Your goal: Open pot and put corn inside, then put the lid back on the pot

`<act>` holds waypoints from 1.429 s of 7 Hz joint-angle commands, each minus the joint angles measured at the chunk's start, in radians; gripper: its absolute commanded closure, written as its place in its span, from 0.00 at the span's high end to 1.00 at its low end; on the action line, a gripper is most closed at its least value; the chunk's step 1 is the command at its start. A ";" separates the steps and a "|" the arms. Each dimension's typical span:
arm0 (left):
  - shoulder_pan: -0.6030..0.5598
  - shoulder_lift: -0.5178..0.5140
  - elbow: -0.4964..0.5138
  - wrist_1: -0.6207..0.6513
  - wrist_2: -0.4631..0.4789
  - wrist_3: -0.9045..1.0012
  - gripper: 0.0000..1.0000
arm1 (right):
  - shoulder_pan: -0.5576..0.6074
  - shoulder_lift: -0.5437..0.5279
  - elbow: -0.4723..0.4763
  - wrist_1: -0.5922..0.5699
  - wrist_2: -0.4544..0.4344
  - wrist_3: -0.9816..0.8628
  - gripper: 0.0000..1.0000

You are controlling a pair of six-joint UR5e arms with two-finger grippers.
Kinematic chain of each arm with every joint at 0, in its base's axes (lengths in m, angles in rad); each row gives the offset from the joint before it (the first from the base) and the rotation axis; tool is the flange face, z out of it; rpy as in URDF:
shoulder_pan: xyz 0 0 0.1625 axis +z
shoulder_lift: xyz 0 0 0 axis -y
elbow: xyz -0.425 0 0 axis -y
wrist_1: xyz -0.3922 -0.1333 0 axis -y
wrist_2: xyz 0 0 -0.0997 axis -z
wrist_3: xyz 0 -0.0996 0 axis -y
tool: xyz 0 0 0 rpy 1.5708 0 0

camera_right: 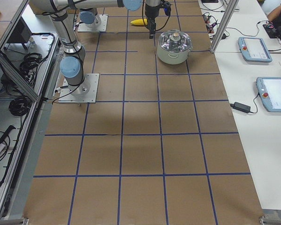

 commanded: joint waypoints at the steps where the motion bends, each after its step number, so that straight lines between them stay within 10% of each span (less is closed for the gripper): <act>1: 0.000 0.002 -0.006 0.000 0.000 0.000 1.00 | 0.001 0.036 -0.039 -0.001 -0.008 -0.013 1.00; 10: 0.005 0.000 -0.006 0.000 0.002 0.012 1.00 | 0.257 0.570 -0.403 -0.284 0.048 0.223 0.95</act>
